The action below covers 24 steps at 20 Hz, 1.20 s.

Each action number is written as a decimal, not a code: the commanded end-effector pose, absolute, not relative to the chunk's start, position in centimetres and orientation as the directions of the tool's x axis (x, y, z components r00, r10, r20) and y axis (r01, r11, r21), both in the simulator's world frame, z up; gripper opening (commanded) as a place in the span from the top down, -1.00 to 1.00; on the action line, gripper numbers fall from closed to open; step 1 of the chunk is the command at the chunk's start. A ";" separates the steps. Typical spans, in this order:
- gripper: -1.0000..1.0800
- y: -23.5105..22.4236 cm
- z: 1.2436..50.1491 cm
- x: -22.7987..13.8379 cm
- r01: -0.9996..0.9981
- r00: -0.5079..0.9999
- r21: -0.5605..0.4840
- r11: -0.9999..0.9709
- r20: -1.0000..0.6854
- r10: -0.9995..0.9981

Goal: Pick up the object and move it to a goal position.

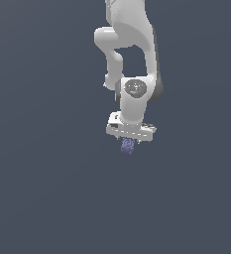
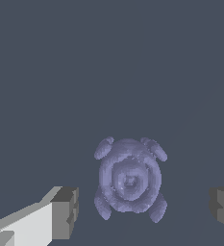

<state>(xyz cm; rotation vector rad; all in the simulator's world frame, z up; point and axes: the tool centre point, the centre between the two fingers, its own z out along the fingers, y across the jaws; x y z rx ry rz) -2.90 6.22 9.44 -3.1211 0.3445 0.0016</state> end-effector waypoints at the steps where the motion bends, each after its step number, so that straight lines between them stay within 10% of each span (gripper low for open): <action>1: -0.92 6.5 9.2 -3.1 -0.225 0.974 0.000 -0.974 0.000 -0.225; 22: -0.92 6.6 4.1 -3.1 -0.226 0.974 0.000 -0.974 0.000 -0.226; 23: 1.00 6.6 4.1 -3.1 -0.226 0.974 0.000 -0.974 0.000 -0.226; 24: 1.00 6.6 4.1 -3.1 -0.226 0.974 0.000 -0.974 0.000 -0.226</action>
